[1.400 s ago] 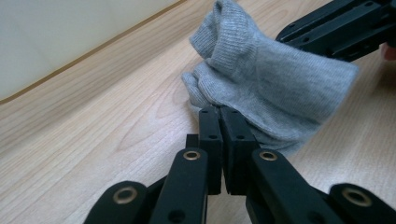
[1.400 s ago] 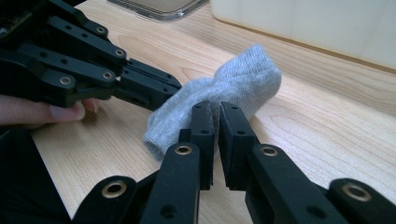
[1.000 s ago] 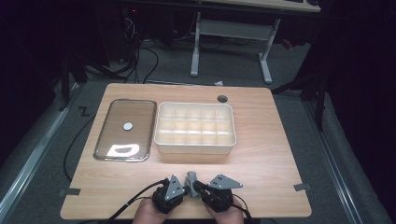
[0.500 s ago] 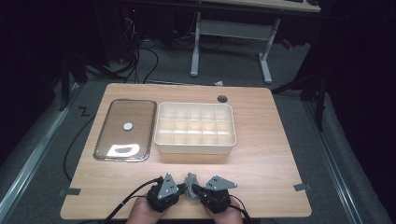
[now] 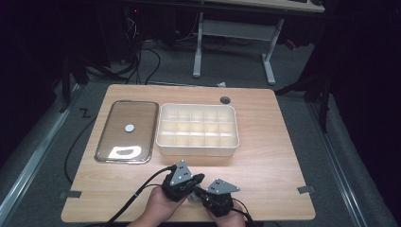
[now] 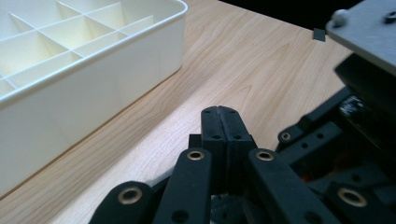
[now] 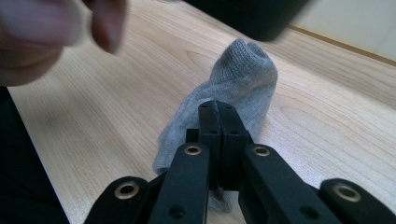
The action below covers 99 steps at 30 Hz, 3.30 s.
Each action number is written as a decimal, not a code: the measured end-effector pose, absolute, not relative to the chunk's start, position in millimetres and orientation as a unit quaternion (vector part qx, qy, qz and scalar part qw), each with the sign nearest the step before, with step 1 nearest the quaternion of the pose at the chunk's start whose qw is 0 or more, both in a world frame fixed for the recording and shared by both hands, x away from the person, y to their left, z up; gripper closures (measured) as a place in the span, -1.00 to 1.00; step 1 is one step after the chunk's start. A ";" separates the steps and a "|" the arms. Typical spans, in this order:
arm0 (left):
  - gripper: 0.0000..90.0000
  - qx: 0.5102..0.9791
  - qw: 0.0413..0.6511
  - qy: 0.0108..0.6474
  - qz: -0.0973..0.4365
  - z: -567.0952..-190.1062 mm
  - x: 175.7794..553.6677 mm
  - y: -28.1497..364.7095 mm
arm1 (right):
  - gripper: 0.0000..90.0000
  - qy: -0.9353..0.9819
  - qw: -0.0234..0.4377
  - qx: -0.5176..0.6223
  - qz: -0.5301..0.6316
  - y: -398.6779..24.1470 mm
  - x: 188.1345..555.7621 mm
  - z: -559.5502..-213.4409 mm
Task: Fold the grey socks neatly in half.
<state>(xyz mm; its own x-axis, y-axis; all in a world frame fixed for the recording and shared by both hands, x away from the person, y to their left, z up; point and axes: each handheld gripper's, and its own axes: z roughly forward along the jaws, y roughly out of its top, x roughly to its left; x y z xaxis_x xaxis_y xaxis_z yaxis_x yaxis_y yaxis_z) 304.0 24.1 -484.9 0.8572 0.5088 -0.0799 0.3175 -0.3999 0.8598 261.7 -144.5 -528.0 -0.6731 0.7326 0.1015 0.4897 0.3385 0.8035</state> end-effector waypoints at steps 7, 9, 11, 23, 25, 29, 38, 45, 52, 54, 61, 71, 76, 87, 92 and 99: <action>0.99 0.840 0.472 0.252 0.089 -496.6 306.2 23.1 | 1.00 0.805 0.141 0.377 0.435 -145.3 261.6 -528.7; 0.99 0.842 0.465 0.261 0.086 -503.2 309.5 26.8 | 1.00 0.805 0.141 0.379 0.434 -145.0 261.3 -528.6; 0.99 0.842 0.461 0.267 0.089 -506.5 310.9 31.3 | 1.00 0.805 0.142 0.380 0.433 -144.7 261.0 -528.3; 0.99 0.833 0.469 0.274 0.103 -524.1 306.5 53.3 | 1.00 0.802 0.140 0.381 0.438 -142.9 261.2 -529.0; 0.99 0.832 0.472 0.272 0.108 -525.5 305.8 53.4 | 1.00 0.802 0.141 0.384 0.436 -142.7 260.8 -527.1; 0.99 0.830 0.476 0.269 0.110 -527.4 305.5 54.0 | 1.00 0.794 0.143 0.369 0.461 -143.0 252.1 -513.7; 0.99 0.829 0.481 0.262 0.113 -530.0 303.9 55.5 | 1.00 0.817 0.097 0.367 0.433 -133.7 251.9 -527.4; 0.98 0.831 0.478 0.257 0.123 -530.8 302.1 54.8 | 1.00 0.820 0.089 0.362 0.434 -130.2 252.9 -531.5; 0.98 0.830 0.479 0.257 0.124 -530.9 301.6 54.6 | 0.90 0.819 0.075 0.364 0.438 -131.6 254.1 -527.5; 0.98 0.830 0.479 0.257 0.123 -530.7 301.7 55.0 | 0.82 0.815 0.087 0.364 0.442 -134.7 252.6 -515.8; 0.96 0.830 0.480 0.256 0.119 -530.7 302.3 55.7 | 0.59 0.802 0.097 0.405 0.429 -153.6 260.3 -509.6; 0.92 0.830 0.482 0.255 0.118 -530.7 302.0 56.1 | 0.12 0.799 0.076 0.436 0.407 -158.7 271.0 -509.8; 0.91 0.829 0.484 0.256 0.115 -530.8 302.1 56.5 | -0.01 0.802 0.065 0.439 0.400 -156.8 274.4 -511.8; 0.88 0.828 0.486 0.256 0.111 -530.8 302.4 57.2 | -0.06 0.805 0.059 0.440 0.394 -153.2 276.6 -513.6; 0.88 0.826 0.487 0.262 0.110 -530.7 302.3 58.4 | -0.08 0.805 0.045 0.447 0.387 -152.1 280.9 -516.0; 0.85 0.820 0.495 0.267 0.102 -530.9 302.9 60.7 | -0.02 0.813 0.018 0.443 0.377 -145.0 286.6 -520.4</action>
<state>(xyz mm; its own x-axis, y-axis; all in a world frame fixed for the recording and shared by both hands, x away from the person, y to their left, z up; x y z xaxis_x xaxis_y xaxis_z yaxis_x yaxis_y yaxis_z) 302.9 60.7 -530.9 0.8363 0.5394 -0.0979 0.3380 -0.3667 0.8668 286.6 -145.0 -520.4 -0.6069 0.7339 0.3049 0.7066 0.3228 0.6297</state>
